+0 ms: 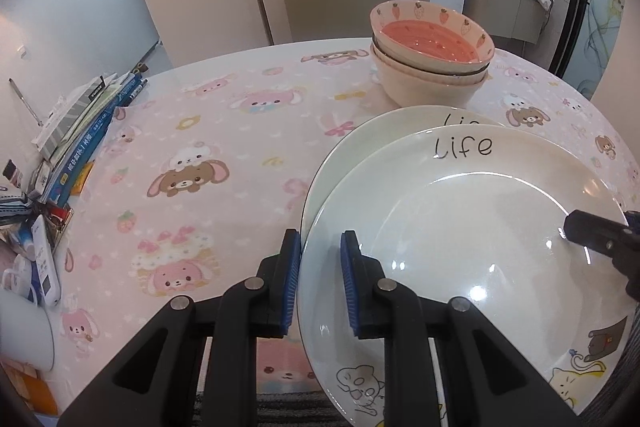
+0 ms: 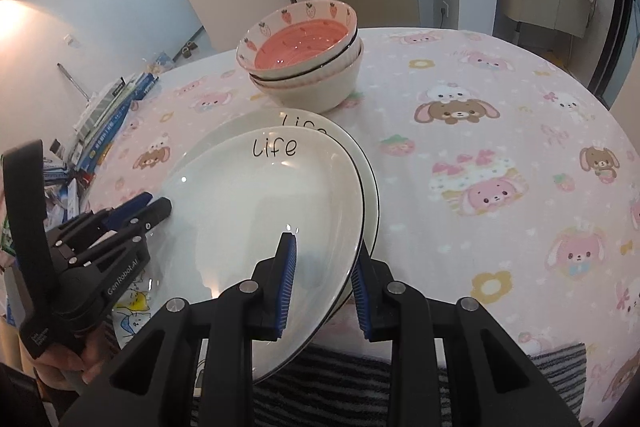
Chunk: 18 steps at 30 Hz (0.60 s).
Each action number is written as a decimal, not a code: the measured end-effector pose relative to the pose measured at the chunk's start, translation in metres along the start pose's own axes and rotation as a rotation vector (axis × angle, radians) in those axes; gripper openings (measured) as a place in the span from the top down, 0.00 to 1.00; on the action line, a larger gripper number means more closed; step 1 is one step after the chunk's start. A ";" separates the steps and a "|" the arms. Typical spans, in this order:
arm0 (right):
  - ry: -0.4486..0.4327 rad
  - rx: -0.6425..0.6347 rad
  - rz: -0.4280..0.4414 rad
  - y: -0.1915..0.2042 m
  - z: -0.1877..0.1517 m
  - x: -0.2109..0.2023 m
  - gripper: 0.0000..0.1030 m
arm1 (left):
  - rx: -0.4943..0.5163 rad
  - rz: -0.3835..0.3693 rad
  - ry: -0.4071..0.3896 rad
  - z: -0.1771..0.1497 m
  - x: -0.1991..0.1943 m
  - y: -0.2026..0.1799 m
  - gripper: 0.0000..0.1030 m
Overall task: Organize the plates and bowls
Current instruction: 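Lift the white plate with both tools and carry it onto the plate stack, then lower the white plate onto the stacked plates and open both tools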
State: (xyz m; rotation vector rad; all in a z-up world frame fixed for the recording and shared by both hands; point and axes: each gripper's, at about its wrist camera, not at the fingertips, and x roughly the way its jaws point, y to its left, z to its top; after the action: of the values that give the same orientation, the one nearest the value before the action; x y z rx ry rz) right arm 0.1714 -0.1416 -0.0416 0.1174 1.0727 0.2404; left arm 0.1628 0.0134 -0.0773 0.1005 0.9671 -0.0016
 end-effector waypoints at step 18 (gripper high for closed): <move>-0.029 -0.119 -0.128 0.010 -0.010 0.003 0.75 | 0.021 0.029 -0.036 -0.005 -0.004 0.001 0.85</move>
State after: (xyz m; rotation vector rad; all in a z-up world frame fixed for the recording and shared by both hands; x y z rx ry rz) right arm 0.1622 -0.1315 -0.0469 -0.0538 1.0308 0.1863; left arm 0.1566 0.0142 -0.0764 0.1338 0.9298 0.0133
